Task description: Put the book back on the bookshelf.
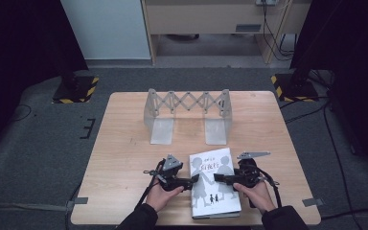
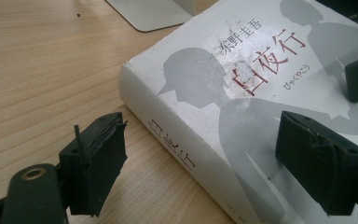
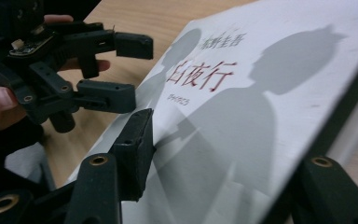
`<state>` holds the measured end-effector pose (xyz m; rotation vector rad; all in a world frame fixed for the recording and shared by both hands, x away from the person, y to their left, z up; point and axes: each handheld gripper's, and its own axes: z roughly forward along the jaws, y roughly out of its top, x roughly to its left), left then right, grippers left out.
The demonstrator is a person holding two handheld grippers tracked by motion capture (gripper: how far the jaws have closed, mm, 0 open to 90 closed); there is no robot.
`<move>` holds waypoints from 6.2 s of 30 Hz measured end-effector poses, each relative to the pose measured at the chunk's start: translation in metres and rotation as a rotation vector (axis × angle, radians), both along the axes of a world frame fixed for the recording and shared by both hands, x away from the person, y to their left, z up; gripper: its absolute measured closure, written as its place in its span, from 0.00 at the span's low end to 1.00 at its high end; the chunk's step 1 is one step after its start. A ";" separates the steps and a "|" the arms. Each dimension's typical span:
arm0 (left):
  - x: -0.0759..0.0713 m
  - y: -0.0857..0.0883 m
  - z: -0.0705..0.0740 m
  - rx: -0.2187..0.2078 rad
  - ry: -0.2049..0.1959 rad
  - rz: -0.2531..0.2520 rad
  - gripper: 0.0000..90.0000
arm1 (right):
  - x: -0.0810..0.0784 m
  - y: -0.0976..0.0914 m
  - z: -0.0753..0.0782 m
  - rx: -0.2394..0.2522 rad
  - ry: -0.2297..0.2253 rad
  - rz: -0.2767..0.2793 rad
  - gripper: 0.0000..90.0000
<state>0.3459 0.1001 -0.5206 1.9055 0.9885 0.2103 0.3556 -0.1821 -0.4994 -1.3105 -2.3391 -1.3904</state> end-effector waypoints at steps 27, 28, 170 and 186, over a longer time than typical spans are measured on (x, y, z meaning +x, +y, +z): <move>-0.001 -0.001 0.005 -0.110 -0.004 -0.032 0.18 | 0.008 -0.009 0.020 0.193 0.075 -0.051 0.89; -0.001 -0.002 0.004 -0.118 -0.002 -0.036 0.18 | 0.007 -0.009 0.022 0.194 0.065 -0.052 0.89; 0.019 -0.005 -0.013 -0.318 0.228 -0.096 0.24 | 0.011 -0.013 -0.005 -0.063 -0.110 -0.092 0.29; 0.023 -0.006 0.008 -0.287 0.131 -0.121 0.26 | 0.014 -0.009 0.007 0.006 -0.243 -0.094 0.32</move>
